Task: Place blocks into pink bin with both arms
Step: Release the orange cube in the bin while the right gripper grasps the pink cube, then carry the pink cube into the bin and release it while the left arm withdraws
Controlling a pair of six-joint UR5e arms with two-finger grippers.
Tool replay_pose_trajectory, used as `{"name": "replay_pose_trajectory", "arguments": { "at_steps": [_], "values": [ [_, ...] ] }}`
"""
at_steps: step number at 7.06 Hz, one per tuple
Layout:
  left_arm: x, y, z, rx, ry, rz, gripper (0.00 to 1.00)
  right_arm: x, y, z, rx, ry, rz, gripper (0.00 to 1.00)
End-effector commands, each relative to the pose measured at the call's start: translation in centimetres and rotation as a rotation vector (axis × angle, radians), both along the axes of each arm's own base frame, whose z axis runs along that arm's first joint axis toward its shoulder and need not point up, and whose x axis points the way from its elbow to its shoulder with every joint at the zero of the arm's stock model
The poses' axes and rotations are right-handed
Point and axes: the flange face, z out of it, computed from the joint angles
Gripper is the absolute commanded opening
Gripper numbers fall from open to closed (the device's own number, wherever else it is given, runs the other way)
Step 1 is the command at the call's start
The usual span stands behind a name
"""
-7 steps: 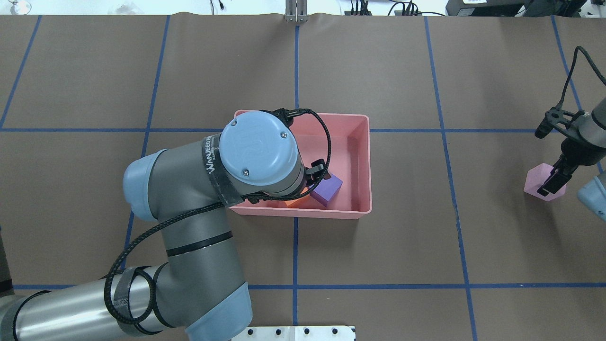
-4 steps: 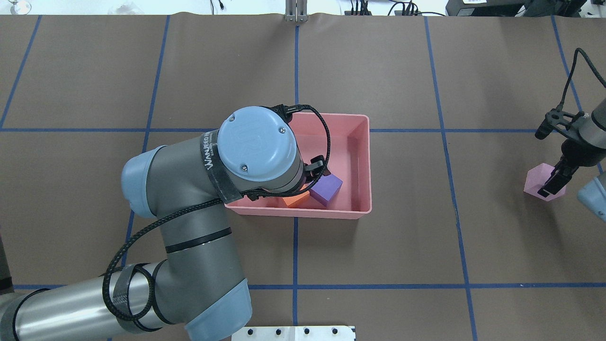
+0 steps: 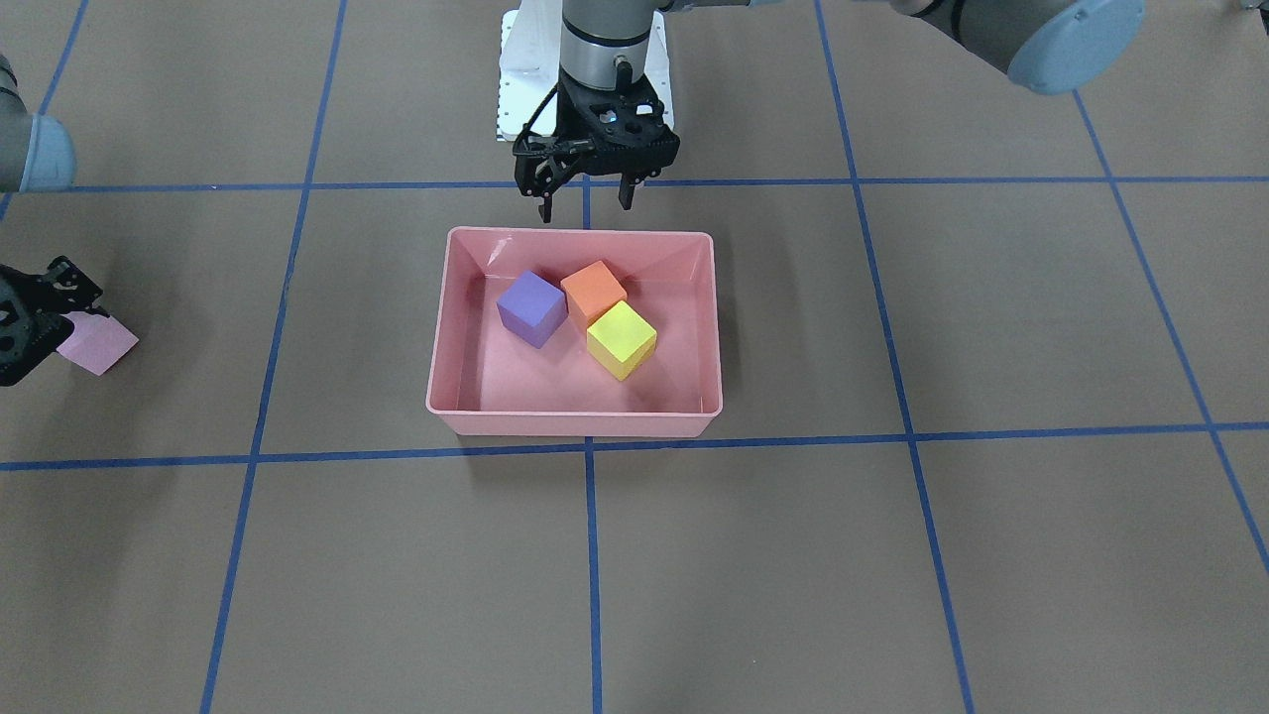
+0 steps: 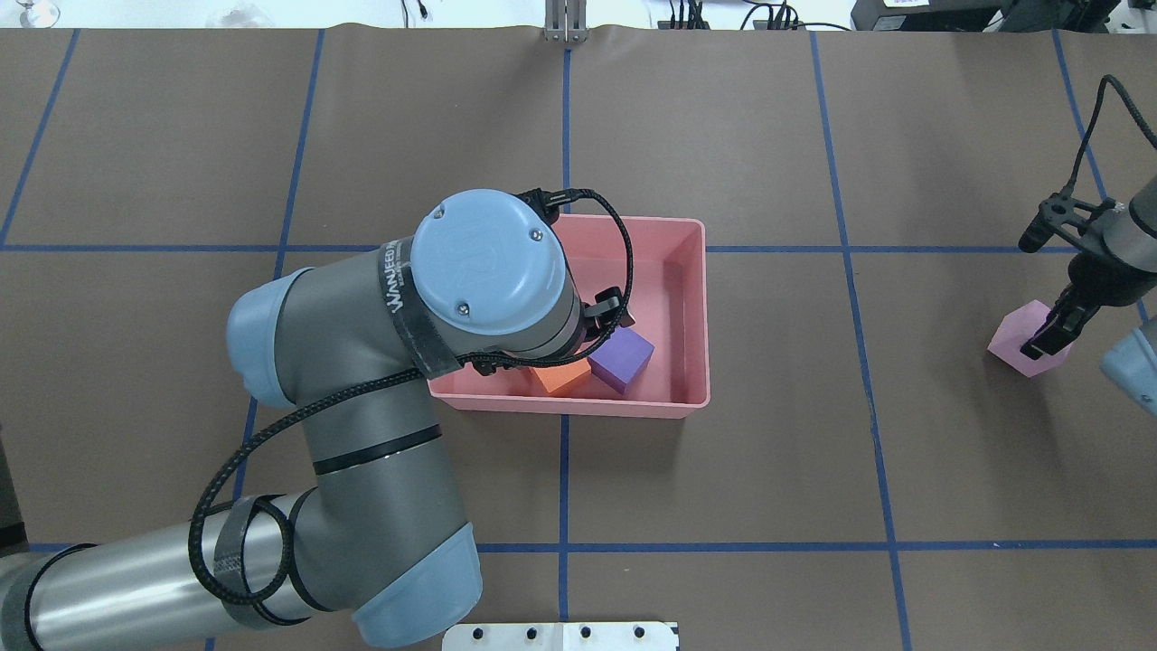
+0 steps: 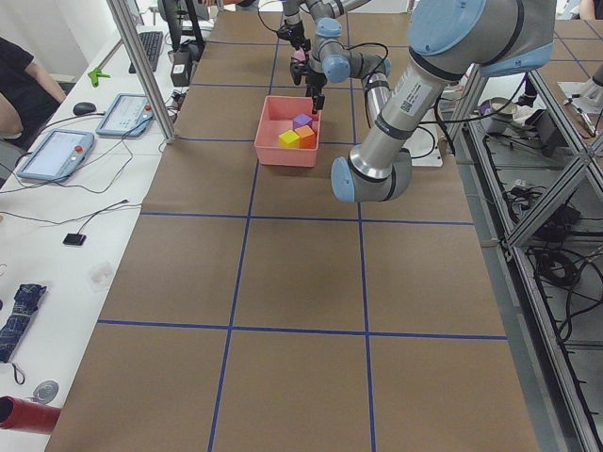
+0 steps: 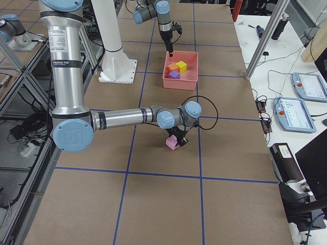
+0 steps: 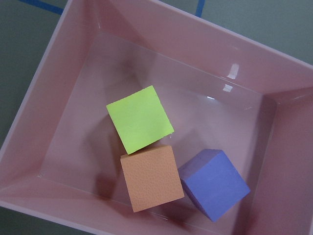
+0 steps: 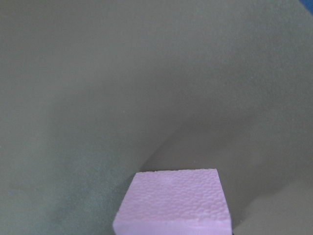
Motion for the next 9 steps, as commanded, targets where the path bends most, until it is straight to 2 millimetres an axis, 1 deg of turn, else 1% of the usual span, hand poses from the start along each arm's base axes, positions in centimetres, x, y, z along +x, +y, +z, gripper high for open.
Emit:
{"name": "replay_pose_trajectory", "arguments": {
  "at_steps": [1, 2, 3, 4, 5, 6, 7, 8, 9],
  "values": [
    [-2.5, -2.4, -0.8, 0.015, 0.013, -0.002, 0.99, 3.7, -1.7, -3.5, 0.030, -0.051, 0.079, 0.00],
    [-4.3, -4.3, -0.5, 0.038, 0.002, 0.013, 0.99, 4.6, -2.8, -5.4, -0.005, -0.113, 0.122, 0.00],
    [-5.8, -5.8, 0.0, 0.080, -0.040, 0.049, 0.99, 4.2, -4.6, -9.3, -0.064, -0.145, 0.185, 0.00],
    [-8.0, -7.1, 1.2, 0.100, -0.087, 0.063, 0.99, 3.9, -5.2, -13.8, -0.111, -0.154, 0.247, 0.00],
    [-11.0, -8.1, 3.8, 0.119, -0.101, 0.101, 0.99, 3.3, -6.3, -18.8, -0.165, -0.157, 0.317, 0.00],
    [-14.7, -8.6, 7.6, 0.153, -0.127, 0.148, 0.99, 0.3, -6.2, -24.5, -0.237, -0.171, 0.358, 0.00],
    [-18.0, -9.3, 11.6, 0.178, -0.163, 0.194, 0.99, -4.0, -5.3, -30.1, -0.326, -0.185, 0.402, 0.00],
    [-20.8, -10.0, 14.6, 0.209, -0.199, 0.229, 0.99, -8.9, -4.0, -35.3, -0.428, -0.182, 0.445, 0.00],
    [-22.7, -9.9, 17.2, 0.226, -0.233, 0.256, 0.99, -14.4, -1.8, -39.9, -0.469, -0.164, 0.486, 0.00]
  ]
}}
